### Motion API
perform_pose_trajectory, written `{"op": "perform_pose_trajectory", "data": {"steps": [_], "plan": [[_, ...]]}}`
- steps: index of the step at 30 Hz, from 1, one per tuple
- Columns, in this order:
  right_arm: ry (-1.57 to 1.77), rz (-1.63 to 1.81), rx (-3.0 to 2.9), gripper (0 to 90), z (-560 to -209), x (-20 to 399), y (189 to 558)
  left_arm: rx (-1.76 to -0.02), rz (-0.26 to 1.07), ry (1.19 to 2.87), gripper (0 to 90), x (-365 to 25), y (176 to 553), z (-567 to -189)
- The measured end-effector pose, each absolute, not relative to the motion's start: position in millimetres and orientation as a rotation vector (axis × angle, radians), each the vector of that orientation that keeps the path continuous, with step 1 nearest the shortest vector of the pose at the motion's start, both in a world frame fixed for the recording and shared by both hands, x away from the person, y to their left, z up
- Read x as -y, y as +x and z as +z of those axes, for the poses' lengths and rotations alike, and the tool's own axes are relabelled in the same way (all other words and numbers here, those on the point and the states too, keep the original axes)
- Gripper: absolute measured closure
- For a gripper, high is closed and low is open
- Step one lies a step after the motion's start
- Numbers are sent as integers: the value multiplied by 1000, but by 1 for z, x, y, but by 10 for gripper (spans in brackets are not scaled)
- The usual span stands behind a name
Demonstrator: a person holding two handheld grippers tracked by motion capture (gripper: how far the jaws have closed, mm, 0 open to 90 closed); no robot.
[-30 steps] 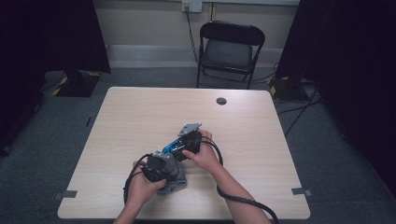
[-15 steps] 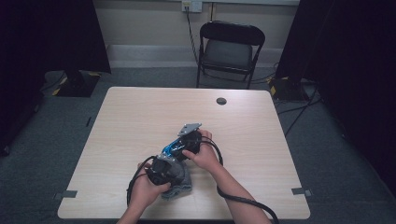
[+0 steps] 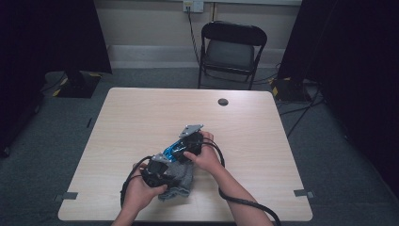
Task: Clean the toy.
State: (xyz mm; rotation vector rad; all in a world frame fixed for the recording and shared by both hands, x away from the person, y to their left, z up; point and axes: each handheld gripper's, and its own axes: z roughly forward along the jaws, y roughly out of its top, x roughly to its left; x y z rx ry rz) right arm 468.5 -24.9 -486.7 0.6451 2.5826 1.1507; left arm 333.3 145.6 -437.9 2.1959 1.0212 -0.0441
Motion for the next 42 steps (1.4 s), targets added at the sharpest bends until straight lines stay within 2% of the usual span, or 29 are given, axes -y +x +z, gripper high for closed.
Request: {"op": "perform_pose_trajectory", "data": {"steps": [14, 23, 33, 42], "plan": [[647, 1159, -2576, 29, -487, 25, 468, -1122, 63, 2050, 772, -198, 338, -414], [643, 1157, -2576, 29, -487, 25, 468, -1219, 176, 1992, 772, -223, 344, -416], [644, 1165, -2573, 29, -488, 25, 467, -1348, 317, 2017, 772, -230, 361, -442], [646, 1163, -2576, 29, -487, 25, 467, -1336, 303, 2158, 765, -206, 372, -464]]}}
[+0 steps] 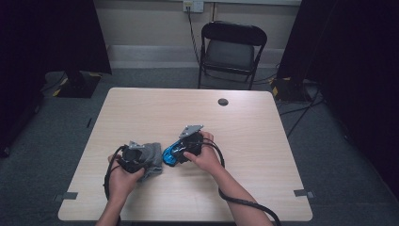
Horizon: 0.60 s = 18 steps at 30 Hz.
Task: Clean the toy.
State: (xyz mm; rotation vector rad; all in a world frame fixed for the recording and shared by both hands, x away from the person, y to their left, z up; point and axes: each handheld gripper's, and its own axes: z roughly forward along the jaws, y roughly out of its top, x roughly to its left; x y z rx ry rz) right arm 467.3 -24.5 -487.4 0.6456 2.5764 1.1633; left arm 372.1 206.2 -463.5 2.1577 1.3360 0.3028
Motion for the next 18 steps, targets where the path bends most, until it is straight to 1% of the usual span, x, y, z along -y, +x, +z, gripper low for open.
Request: {"op": "perform_pose_trajectory", "data": {"steps": [9, 18], "plan": [[647, 1159, -2578, 28, -487, 24, 467, -1322, 212, 2204, 768, -198, 370, -466], [647, 1158, -2581, 28, -487, 24, 468, -1304, 166, 2225, 769, -194, 368, -465]]}}
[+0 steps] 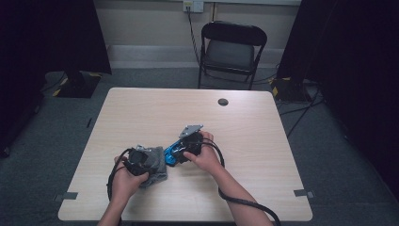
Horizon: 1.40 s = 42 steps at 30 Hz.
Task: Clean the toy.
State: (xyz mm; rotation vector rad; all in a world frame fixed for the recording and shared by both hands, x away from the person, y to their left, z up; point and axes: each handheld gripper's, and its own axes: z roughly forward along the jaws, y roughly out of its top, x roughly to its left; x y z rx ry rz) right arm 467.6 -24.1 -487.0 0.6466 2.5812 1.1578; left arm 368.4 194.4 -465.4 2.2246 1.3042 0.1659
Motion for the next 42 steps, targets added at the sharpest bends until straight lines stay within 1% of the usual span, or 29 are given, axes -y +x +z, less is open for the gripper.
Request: {"op": "perform_pose_trajectory", "data": {"steps": [10, 15, 42], "plan": [[643, 1157, -2583, 29, -487, 24, 468, -1272, 117, 2251, 769, -182, 364, -465], [641, 1155, -2583, 29, -487, 24, 468, -1253, 62, 2249, 770, -176, 360, -465], [638, 1158, -2582, 29, -487, 24, 468, -1126, -33, 2277, 770, -141, 347, -464]]}}
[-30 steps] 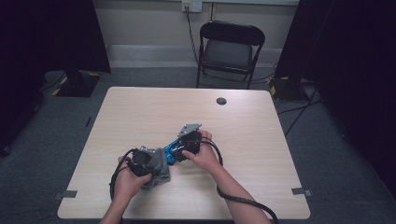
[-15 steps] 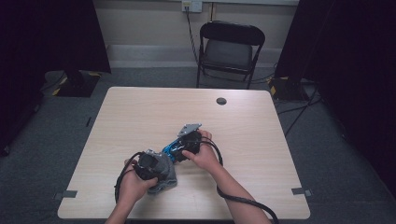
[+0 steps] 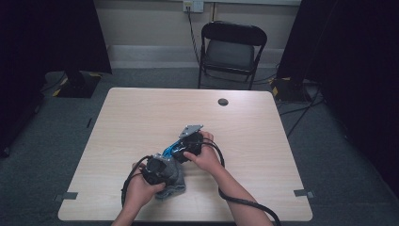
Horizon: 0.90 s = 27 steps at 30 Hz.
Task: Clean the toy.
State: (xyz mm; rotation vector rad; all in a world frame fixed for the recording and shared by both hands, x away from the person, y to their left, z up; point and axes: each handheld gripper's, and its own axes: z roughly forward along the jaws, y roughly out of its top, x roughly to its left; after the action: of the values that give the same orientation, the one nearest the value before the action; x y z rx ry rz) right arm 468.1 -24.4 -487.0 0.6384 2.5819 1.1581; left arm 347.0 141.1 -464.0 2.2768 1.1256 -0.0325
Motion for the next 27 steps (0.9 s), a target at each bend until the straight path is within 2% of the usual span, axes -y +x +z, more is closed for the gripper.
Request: {"op": "perform_pose_trajectory", "data": {"steps": [21, 27], "plan": [[640, 1162, -2581, 29, -487, 24, 468, -1003, -49, 2270, 768, -116, 336, -452], [640, 1163, -2581, 29, -487, 24, 468, -983, -47, 2251, 767, -122, 335, -441]]}}
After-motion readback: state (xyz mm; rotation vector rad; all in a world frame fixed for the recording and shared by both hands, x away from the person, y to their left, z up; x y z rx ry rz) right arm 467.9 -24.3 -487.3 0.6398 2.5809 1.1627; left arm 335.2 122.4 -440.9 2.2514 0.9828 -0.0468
